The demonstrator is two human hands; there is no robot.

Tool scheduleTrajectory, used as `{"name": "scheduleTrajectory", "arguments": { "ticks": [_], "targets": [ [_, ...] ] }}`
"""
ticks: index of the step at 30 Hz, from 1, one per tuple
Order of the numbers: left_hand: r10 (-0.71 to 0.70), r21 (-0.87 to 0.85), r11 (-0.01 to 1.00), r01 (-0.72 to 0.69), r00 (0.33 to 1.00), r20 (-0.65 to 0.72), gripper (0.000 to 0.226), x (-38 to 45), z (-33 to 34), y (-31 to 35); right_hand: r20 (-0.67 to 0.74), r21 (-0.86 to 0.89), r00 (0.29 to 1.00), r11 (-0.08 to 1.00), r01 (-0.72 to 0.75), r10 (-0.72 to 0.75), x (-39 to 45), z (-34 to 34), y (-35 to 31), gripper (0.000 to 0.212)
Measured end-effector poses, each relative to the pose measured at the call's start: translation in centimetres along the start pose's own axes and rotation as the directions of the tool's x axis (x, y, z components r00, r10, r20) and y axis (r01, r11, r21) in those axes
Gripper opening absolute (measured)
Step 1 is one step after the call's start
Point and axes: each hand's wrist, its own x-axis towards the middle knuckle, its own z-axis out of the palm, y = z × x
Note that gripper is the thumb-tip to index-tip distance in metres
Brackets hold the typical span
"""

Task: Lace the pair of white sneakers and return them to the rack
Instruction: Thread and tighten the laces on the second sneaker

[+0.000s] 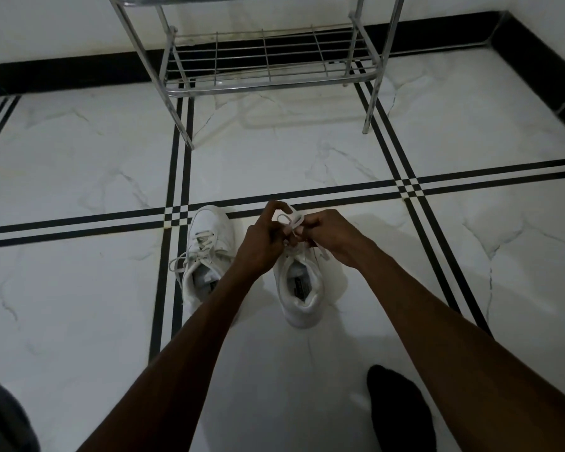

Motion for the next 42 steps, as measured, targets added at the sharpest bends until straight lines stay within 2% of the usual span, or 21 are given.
{"name": "scheduleTrajectory", "arguments": {
  "ticks": [3, 6, 9, 13, 15, 18, 20, 22, 24, 28, 31, 34, 37, 40, 42],
  "targets": [
    [-0.023, 0.002, 1.0, 0.023, 0.999, -0.042, 0.058, 0.3, 0.0, -0.4, 0.107, 0.0, 0.994, 1.0, 0.025, -0.025, -0.2, 0.0, -0.4, 0.024],
    [-0.032, -0.005, 0.999, 0.032, 0.999, -0.029, 0.079, 0.3, -0.1, -0.9, 0.059, 0.03, 0.998, 0.999, 0.028, -0.03, -0.2, 0.3, -0.3, 0.035],
    [-0.111, -0.015, 0.994, 0.111, 0.993, -0.035, 0.079, 0.4, 0.0, -0.9, -0.049, 0.114, 0.999, 0.993, 0.006, 0.0, 0.3, 0.8, 0.2, 0.038],
    [-0.242, -0.218, 0.948, 0.231, 0.97, -0.028, 0.06, 0.1, -0.3, -1.0, 0.059, 0.296, 0.997, 0.953, -0.069, 0.054, 0.2, 0.2, 0.4, 0.034],
    [-0.273, -0.262, 0.931, 0.254, 0.961, -0.038, 0.051, 0.0, -0.5, -1.2, 0.113, 0.208, 0.993, 0.977, -0.047, 0.024, -0.2, -0.4, 0.1, 0.029],
    [-0.292, -0.279, 0.921, 0.27, 0.956, -0.038, 0.048, -0.1, -0.8, -1.3, 0.119, -0.092, 0.989, 0.991, 0.095, -0.084, -0.1, -1.0, -0.6, 0.02],
    [-0.286, -0.268, 0.927, 0.264, 0.957, -0.043, 0.045, -0.2, -0.8, -1.1, 0.083, -0.316, 0.985, 0.933, 0.173, -0.154, 0.2, -1.1, -1.1, 0.02],
    [-0.283, -0.274, 0.926, 0.258, 0.958, -0.054, 0.041, -0.4, -0.8, -0.9, 0.025, -0.458, 0.972, 0.861, 0.221, -0.236, 0.4, -0.9, -1.2, 0.02],
    [-0.294, -0.309, 0.913, 0.265, 0.955, -0.049, 0.037, -0.6, -0.9, -0.9, -0.059, -0.503, 0.947, 0.829, 0.246, -0.317, 0.3, -0.2, -1.0, 0.016],
    [-0.228, -0.332, 0.916, 0.226, 0.973, 0.033, 0.044, -0.6, -0.7, -1.0, -0.203, -0.445, 0.891, 0.848, 0.286, -0.407, 0.2, 1.3, 0.1, 0.009],
    [-0.173, -0.306, 0.935, 0.179, 0.984, 0.049, 0.041, -0.4, -0.3, -1.1, -0.263, -0.355, 0.895, 0.899, 0.258, -0.361, 0.2, 1.6, 0.1, 0.009],
    [-0.164, -0.169, 0.974, 0.152, 0.985, -0.06, 0.02, -0.5, -0.4, -1.1, -0.245, -0.271, 0.924, 0.936, 0.224, -0.292, 0.1, 0.8, 0.3, 0.014],
    [-0.163, 0.016, 0.986, 0.168, 0.972, -0.17, 0.014, -0.5, -0.9, -1.2, -0.205, -0.189, 0.957, 0.968, 0.167, -0.205, -0.4, -0.1, 0.5, 0.023],
    [-0.175, 0.146, 0.964, 0.224, 0.942, -0.287, 0.01, -1.0, -1.8, -1.7, -0.238, -0.105, 0.968, 0.993, 0.053, -0.076, -1.0, -1.2, 1.1, 0.028],
    [-0.173, 0.223, 0.943, 0.245, 0.938, -0.299, 0.009, -1.9, -2.6, -2.2, -0.246, -0.018, 0.969, 0.999, -0.039, 0.034, -1.6, -2.4, 1.9, 0.03]
  ]
}}
